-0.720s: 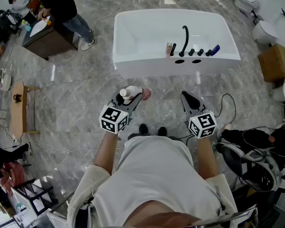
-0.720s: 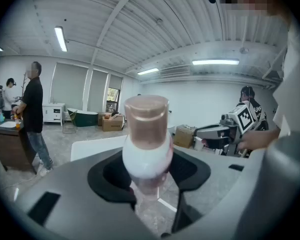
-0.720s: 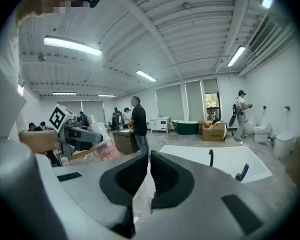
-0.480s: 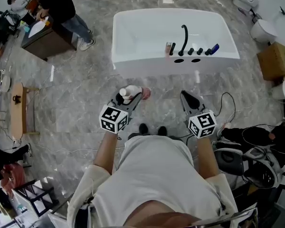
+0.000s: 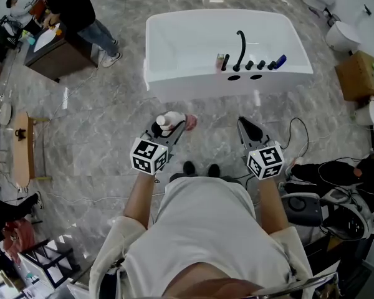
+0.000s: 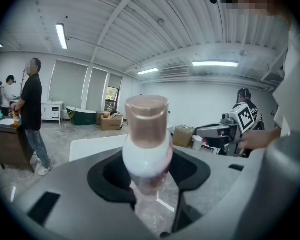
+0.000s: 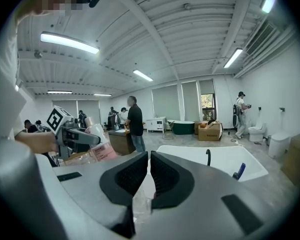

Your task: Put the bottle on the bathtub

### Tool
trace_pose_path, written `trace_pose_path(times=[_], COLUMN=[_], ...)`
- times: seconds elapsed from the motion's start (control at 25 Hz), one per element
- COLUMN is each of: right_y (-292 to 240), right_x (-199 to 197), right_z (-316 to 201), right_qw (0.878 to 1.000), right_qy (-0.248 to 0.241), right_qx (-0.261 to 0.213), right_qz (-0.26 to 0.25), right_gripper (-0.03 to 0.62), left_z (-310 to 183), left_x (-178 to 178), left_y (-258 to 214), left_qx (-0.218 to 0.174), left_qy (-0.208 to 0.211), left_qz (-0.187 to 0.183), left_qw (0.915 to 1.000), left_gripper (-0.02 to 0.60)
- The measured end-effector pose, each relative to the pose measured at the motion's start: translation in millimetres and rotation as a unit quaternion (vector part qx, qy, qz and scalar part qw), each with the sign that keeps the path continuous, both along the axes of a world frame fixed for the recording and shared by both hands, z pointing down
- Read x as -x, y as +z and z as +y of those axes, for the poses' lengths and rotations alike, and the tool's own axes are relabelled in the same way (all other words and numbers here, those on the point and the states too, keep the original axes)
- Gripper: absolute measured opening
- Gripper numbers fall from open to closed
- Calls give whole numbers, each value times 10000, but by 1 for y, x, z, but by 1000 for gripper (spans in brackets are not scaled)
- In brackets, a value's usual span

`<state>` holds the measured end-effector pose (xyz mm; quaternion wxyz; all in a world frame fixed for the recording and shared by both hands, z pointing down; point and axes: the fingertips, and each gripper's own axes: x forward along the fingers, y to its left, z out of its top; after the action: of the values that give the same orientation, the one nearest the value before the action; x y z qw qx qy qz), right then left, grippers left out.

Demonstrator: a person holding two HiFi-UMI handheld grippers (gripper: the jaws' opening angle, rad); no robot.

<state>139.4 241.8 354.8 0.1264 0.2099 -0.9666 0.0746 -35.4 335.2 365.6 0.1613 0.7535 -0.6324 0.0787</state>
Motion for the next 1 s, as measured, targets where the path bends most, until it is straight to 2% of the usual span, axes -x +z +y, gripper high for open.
trace_pose_path(times=[0.68, 1.0], right_y=[18, 26], right_x=[28, 39], right_z=[33, 24], right_qw=[9983, 9975], right_qy=[555, 667], right_qx=[184, 219], right_qz=[44, 69], right_gripper=[41, 41], left_z=[31, 21], left_x=[38, 54], left_y=[15, 21], left_qx=[99, 192], left_qy=[266, 303], left_qz=[6, 61], left_qw=[9996, 9993], left_gripper=[219, 221])
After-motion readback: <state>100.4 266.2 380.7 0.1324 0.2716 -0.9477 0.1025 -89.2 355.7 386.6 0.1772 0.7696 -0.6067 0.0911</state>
